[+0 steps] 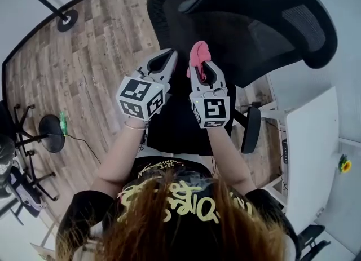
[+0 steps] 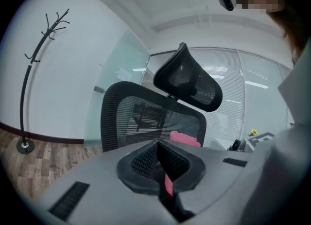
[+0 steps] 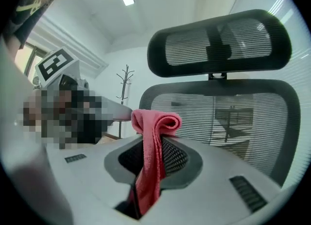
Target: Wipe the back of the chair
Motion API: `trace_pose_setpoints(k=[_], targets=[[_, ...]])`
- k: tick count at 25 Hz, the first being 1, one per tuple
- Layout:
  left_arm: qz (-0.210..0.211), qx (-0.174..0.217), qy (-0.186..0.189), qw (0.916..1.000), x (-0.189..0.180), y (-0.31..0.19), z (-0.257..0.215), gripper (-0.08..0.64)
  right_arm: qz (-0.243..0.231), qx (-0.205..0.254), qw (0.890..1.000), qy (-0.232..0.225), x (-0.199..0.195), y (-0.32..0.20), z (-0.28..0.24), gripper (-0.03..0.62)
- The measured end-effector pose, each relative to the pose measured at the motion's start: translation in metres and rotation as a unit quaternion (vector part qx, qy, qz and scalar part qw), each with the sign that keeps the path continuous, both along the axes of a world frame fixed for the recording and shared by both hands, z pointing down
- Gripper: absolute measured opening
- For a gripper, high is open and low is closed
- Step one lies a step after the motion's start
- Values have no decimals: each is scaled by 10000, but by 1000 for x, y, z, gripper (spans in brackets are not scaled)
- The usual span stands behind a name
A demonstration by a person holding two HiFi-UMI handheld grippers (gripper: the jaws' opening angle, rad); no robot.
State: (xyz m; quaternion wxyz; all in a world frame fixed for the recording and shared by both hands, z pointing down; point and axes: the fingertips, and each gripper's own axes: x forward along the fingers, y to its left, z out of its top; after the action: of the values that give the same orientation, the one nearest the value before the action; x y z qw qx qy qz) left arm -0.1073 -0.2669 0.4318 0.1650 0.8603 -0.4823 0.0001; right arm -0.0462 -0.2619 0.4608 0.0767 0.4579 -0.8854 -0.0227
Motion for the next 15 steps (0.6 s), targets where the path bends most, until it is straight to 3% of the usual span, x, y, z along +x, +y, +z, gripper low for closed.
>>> trace_pose_setpoints(k=[8, 15], targets=[[341, 426, -283, 9981, 47, 29, -43, -9, 211, 278, 9991, -260, 57, 24, -36, 68], [460, 883, -404, 9942, 81, 60, -84, -9, 15, 701, 9969, -361, 87, 54, -78, 67]])
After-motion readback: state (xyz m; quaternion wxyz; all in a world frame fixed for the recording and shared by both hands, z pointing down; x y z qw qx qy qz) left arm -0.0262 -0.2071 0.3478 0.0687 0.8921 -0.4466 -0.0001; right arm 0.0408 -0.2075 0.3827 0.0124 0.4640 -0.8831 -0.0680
